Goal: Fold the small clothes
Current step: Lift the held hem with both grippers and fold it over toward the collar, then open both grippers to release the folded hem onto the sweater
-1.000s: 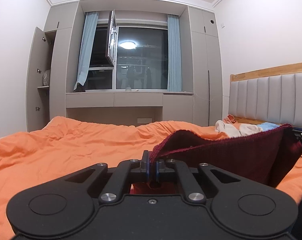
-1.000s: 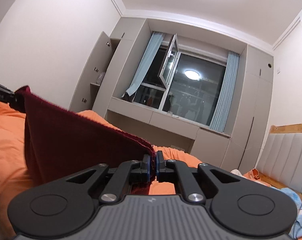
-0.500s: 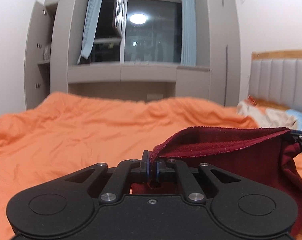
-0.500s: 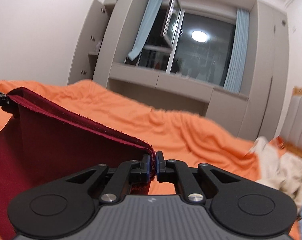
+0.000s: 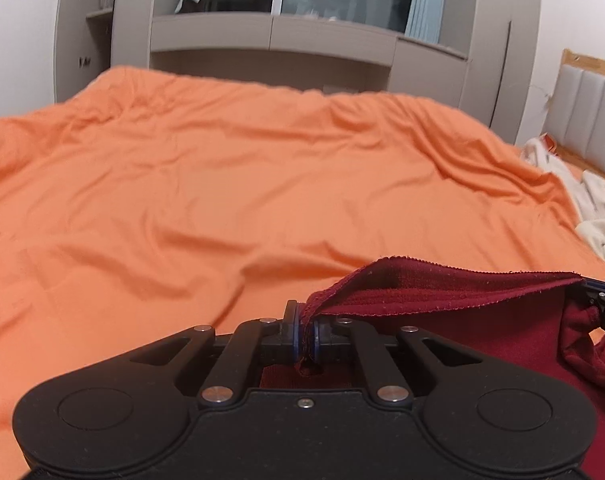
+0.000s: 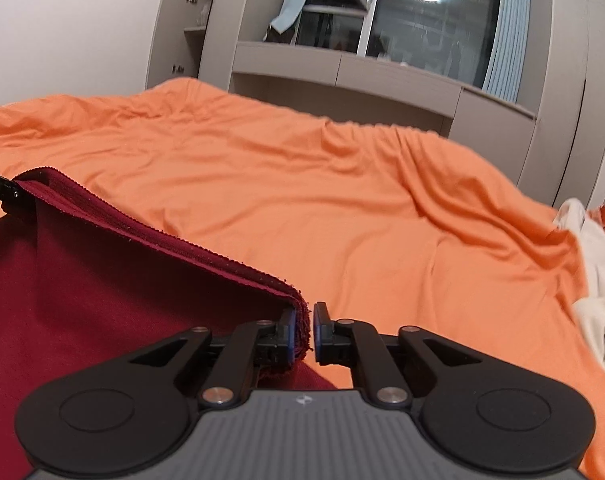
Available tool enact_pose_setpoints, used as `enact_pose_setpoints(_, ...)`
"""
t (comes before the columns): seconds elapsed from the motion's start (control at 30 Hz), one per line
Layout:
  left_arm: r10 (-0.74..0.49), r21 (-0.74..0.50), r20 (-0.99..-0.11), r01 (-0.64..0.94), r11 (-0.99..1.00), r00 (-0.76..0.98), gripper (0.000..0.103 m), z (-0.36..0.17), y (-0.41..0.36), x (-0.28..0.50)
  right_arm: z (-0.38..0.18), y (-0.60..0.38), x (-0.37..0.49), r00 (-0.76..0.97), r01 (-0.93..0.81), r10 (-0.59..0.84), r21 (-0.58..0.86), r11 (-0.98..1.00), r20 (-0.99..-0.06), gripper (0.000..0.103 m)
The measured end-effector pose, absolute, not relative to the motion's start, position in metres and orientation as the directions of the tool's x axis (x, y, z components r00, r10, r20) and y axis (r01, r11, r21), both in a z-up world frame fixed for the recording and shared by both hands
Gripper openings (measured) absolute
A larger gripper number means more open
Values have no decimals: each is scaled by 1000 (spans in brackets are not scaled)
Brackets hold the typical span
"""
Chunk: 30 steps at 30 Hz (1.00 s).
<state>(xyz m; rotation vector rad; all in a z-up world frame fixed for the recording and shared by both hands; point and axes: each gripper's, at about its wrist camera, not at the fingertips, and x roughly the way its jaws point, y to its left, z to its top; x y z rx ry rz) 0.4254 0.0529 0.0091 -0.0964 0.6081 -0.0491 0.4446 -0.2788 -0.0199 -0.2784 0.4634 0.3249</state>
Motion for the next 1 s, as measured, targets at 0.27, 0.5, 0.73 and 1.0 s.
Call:
enact_pose_setpoints(0.27, -70, -135, -623, -18, 991, 779, 32, -2, 58, 439, -24, -289, 451, 830, -352, 231, -155, 923, -507, 91)
enact_pose_setpoints(0.5, -115, -240, -605, -43, 970, 788, 84, 11, 79, 427, -9, -307, 437, 816, -364, 249, -129, 922, -521, 103)
enact_pose_setpoints(0.73, -98, -172, -605, -10, 985, 790, 96, 12, 78, 387, -8, -314, 390, 763, -447, 310, -117, 887, -567, 103)
enact_pose_setpoints(1.0, -48, -12, -593, 50, 999, 804, 101, 8, 58, 349, -18, -292, 350, 757, -458, 288, -163, 874, -586, 76)
